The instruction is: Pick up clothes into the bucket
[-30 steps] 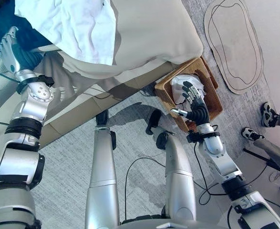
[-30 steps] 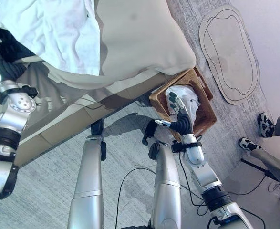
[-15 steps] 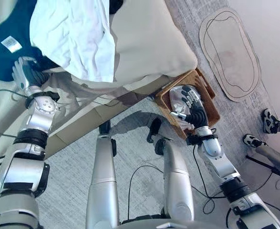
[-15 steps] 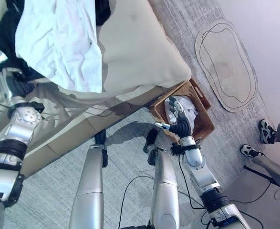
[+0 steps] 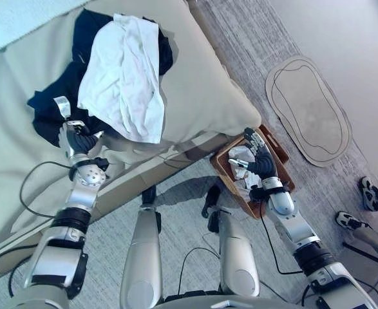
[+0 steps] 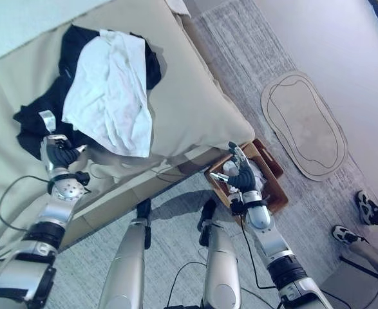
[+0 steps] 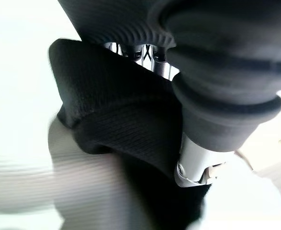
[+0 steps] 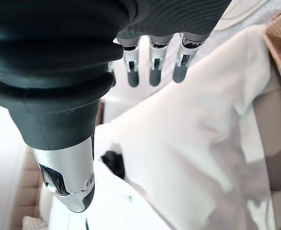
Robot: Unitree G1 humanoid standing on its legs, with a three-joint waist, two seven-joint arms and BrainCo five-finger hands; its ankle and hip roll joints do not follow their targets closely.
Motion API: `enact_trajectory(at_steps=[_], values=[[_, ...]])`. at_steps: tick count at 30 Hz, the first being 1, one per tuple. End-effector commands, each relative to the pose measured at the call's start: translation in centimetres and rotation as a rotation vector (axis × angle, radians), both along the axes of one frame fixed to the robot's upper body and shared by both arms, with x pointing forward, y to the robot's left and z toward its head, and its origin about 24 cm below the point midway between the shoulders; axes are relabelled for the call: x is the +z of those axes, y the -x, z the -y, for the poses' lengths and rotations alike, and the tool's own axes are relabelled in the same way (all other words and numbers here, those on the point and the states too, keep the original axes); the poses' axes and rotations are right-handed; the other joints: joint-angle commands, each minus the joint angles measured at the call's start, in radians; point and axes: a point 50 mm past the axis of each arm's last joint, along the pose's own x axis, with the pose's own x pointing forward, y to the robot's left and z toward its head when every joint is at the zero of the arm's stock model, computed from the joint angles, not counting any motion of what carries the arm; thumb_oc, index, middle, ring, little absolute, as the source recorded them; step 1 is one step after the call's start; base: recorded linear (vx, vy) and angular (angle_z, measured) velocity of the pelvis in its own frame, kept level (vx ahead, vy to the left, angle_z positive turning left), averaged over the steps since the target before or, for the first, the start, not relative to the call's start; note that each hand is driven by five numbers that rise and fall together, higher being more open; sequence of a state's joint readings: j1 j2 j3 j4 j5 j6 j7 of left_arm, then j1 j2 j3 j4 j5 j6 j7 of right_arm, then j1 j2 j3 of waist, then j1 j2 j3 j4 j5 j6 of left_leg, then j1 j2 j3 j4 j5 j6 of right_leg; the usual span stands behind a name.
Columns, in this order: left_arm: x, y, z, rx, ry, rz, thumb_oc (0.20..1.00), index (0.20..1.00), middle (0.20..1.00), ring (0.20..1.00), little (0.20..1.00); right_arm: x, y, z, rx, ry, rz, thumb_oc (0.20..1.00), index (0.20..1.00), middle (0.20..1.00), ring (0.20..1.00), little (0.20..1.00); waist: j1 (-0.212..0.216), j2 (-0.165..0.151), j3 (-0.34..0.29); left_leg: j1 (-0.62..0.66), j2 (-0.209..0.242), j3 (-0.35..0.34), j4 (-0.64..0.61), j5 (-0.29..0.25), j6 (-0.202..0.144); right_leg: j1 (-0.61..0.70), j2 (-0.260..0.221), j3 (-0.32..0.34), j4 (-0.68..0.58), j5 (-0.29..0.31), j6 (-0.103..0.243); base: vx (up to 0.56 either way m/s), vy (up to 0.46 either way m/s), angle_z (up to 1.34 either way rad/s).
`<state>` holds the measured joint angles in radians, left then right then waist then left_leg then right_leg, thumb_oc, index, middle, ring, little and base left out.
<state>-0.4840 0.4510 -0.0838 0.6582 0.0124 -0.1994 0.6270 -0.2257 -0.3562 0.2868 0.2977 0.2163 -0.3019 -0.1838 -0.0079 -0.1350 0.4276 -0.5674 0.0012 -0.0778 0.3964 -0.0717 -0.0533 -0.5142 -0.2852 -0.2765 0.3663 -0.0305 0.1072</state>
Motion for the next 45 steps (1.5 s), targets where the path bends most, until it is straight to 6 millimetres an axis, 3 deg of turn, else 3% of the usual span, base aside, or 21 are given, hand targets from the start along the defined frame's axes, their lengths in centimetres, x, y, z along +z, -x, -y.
enact_trajectory(at_steps=[1,5,6,7,10,12,15,20,23,25,33,45], values=[[-0.5,0.6,1.5,-0.082,0.076,0.056,0.2,0.2,0.2,0.2,0.2,-0.2,0.4,0.6,-0.023,0.015,0.009,1.0,1.0,1.0,1.0,1.0,0.01,0.059,-0.084,-0.013,0.006,0.009,-0.05,0.059,0.019,0.027,-0.042,0.001,-0.045,0.089,0.058,0.04,-0.028,0.1],[-1.4,0.7,4.8,-0.226,0.119,0.039,0.2,0.2,0.2,0.2,0.2,-0.3,0.3,0.2,-0.017,0.018,0.005,1.0,1.0,1.0,1.0,1.0,0.014,0.067,-0.092,-0.019,0.0,0.006,-0.041,0.057,0.022,0.021,-0.045,0.006,-0.033,0.082,0.055,0.01,-0.01,0.03],[-1.4,0.7,4.8,-0.227,0.119,0.038,0.2,0.2,0.2,0.2,0.2,-0.3,0.3,0.2,-0.018,0.018,0.005,1.0,1.0,1.0,1.0,1.0,0.014,0.067,-0.093,-0.02,0.0,0.006,-0.04,0.057,0.022,0.02,-0.045,0.006,-0.033,0.082,0.055,0.0,0.0,0.0],[-2.1,0.6,6.5,-0.293,0.143,0.005,0.2,0.2,0.2,0.2,0.2,-0.2,0.2,0.0,-0.017,0.019,0.006,1.0,1.0,1.0,1.0,1.0,0.012,0.067,-0.093,-0.027,-0.003,0.005,-0.031,0.053,0.025,0.013,-0.045,0.008,-0.027,0.079,0.054,0.0,0.0,0.0],[-3.3,0.7,8.9,-0.381,0.181,-0.05,0.2,0.2,0.2,0.2,0.2,-0.3,0.1,-0.2,-0.024,0.022,0.002,1.0,1.0,1.0,1.0,1.0,0.008,0.067,-0.092,-0.034,-0.003,0.004,-0.03,0.054,0.027,0.005,-0.043,0.007,-0.022,0.079,0.053,0.0,0.0,0.0],[-3.4,0.7,9.5,-0.403,0.174,-0.06,0.2,0.2,0.2,0.2,0.2,-0.4,0.1,-0.2,-0.028,0.024,0.001,1.0,1.0,1.0,1.0,1.0,0.007,0.066,-0.09,-0.036,-0.003,0.004,-0.03,0.055,0.027,0.002,-0.042,0.01,-0.021,0.08,0.053,0.0,0.0,0.0],[-4.8,0.9,11.8,-0.501,0.139,-0.142,0.2,0.2,0.2,0.2,0.2,-0.5,-0.1,-0.4,-0.037,0.024,-0.003,1.0,1.0,1.0,1.0,1.0,0.004,0.063,-0.082,-0.04,-0.003,0.005,-0.03,0.055,0.029,-0.006,-0.039,0.015,-0.02,0.08,0.054,0.0,0.0,0.0],[-5.7,1.2,13.1,-0.555,0.114,-0.2,0.2,0.2,0.2,0.2,0.2,-0.5,-0.3,-0.7,-0.039,0.028,-0.003,1.0,1.0,1.0,1.0,1.0,0.003,0.058,-0.076,-0.048,-0.001,0.006,-0.024,0.053,0.03,-0.014,-0.039,0.02,-0.019,0.084,0.055,0.0,-0.002,0.01],[-5.4,1.2,12.7,-0.543,0.143,-0.176,0.2,0.2,0.2,0.2,0.2,-0.7,-0.2,-0.6,-0.045,0.032,-0.01,1.0,1.0,1.0,1.0,1.0,0.006,0.058,-0.078,-0.044,-0.003,0.006,-0.028,0.052,0.032,-0.011,-0.039,0.019,-0.021,0.087,0.056,0.0,0.0,0.0],[-4.9,1.2,12.4,-0.541,0.161,-0.146,0.2,0.2,0.2,0.2,0.2,-0.8,-0.2,-0.5,-0.05,0.036,-0.014,1.0,1.0,1.0,1.0,1.0,0.008,0.059,-0.079,-0.043,-0.004,0.006,-0.027,0.052,0.033,-0.009,-0.039,0.02,-0.022,0.088,0.057,0.0,0.0,0.0],[1.2,2.4,10.2,-0.594,0.191,0.162,0.2,0.2,0.2,0.2,0.2,-1.5,0.5,0.9,-0.087,0.035,-0.04,1.0,1.0,1.0,1.0,1.0,0.032,0.073,-0.127,0.017,-0.005,0.003,-0.065,0.049,0.031,0.059,-0.048,0.003,-0.057,0.096,0.067,0.03,-0.007,0.0],[9.7,3.9,9.6,-0.756,0.286,0.54,0.2,0.2,0.2,0.2,0.2,-3.3,1.7,2.0,-0.066,0.052,-0.13,1.0,1.0,1.0,1.0,1.0,0.031,0.084,-0.217,0.17,0.006,0.005,-0.149,0.051,0.019,0.229,-0.039,-0.029,-0.172,0.113,0.077,0.07,-0.007,0.01]])
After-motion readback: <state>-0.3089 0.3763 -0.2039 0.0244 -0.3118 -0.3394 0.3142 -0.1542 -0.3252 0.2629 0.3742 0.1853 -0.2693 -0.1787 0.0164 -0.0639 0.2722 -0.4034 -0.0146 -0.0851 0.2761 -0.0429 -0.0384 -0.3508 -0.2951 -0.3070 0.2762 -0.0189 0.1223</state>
